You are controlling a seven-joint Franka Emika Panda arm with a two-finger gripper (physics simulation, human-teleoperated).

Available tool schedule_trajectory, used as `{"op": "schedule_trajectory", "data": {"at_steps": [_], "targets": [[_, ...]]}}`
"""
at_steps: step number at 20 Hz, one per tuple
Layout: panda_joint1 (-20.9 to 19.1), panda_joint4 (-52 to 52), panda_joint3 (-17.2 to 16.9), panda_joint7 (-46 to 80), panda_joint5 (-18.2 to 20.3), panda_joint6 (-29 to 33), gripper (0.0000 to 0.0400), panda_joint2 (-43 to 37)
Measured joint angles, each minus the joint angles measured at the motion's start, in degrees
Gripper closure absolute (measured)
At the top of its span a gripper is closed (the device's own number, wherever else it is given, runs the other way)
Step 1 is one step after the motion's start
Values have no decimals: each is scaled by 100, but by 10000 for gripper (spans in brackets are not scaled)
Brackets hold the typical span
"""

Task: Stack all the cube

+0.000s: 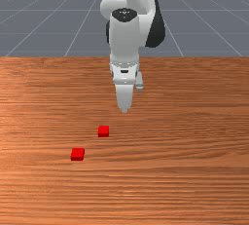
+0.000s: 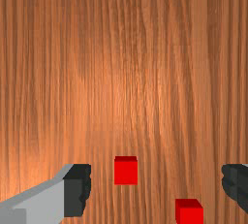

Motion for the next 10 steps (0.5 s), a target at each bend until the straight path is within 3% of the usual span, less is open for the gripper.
{"op": "schedule_trajectory", "data": {"at_steps": [1,2,3,5,6,7,8,10], "targets": [[0,0,0,0,0,0,157,0],[0,0,0,0,0,0,252,0],[0,0,0,0,0,0,310,0],[0,0,0,0,0,0,367,0],[-27,-46,25,-56,63,17,223,-28],[-3,-134,1,-4,5,107,135,-75],[-3,-170,1,-4,5,116,82,-99],[-3,-210,1,-4,5,126,30,-131]]}}
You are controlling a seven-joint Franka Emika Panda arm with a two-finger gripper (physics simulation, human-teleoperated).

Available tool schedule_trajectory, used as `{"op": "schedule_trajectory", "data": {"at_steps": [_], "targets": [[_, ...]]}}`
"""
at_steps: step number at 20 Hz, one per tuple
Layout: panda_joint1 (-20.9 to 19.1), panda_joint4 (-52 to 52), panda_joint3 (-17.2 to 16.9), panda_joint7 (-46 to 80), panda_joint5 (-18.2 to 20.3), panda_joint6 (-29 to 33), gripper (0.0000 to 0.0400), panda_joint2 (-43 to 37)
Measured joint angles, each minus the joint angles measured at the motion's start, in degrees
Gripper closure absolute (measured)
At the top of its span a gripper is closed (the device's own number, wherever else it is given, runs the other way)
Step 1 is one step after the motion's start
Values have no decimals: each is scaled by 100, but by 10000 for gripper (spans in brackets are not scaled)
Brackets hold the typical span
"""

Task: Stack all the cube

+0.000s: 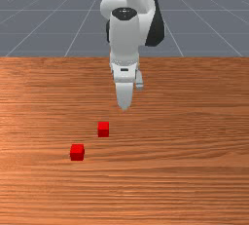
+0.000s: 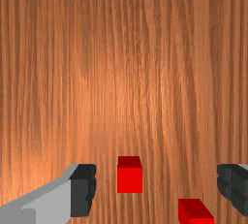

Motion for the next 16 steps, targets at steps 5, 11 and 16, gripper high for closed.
{"op": "schedule_trajectory", "data": {"at_steps": [5,11,16], "targets": [[6,41,-87,25,-157,-72,2,0],[-271,71,-105,-469,-5,-80,0,20],[-291,318,-134,-429,-14,-305,0,290]]}}
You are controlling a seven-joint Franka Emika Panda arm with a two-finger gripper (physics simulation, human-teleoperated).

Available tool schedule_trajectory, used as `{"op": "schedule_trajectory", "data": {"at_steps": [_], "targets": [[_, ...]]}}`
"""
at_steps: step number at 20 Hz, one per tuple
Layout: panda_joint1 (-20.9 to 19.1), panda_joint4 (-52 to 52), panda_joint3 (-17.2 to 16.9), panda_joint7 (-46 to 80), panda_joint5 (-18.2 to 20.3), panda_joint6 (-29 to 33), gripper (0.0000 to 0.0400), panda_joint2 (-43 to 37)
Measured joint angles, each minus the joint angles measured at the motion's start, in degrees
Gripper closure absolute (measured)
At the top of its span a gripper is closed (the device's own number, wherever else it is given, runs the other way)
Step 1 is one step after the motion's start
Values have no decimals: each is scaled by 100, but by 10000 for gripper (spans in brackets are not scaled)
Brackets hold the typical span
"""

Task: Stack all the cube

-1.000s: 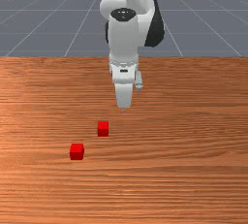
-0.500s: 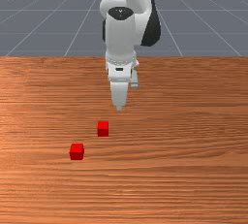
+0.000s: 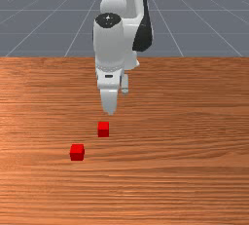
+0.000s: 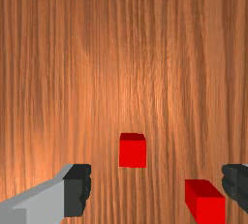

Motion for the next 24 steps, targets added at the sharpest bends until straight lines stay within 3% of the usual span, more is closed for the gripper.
{"op": "schedule_trajectory", "data": {"at_steps": [10,16,24], "targets": [[0,-55,1,39,27,602,0,472],[0,381,10,18,21,340,0,730],[-2,439,13,18,25,593,0,1076]]}}
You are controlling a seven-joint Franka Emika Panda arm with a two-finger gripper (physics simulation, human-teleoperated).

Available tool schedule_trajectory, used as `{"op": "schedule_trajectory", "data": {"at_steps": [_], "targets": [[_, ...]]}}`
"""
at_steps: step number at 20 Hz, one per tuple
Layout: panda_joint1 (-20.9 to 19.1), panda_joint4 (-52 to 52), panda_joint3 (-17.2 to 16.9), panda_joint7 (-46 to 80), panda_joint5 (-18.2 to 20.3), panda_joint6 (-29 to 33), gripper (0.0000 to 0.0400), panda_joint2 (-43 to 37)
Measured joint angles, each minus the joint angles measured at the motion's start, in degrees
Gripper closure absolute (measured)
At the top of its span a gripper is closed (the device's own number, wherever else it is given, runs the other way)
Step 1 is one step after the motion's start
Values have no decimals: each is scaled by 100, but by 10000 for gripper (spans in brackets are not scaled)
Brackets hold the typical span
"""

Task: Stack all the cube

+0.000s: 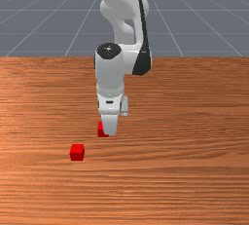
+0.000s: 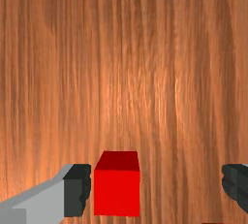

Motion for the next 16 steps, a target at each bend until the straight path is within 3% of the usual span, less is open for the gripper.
{"op": "schedule_trajectory", "data": {"at_steps": [16], "targets": [[-13,131,16,-50,-9,341,0,497]]}}
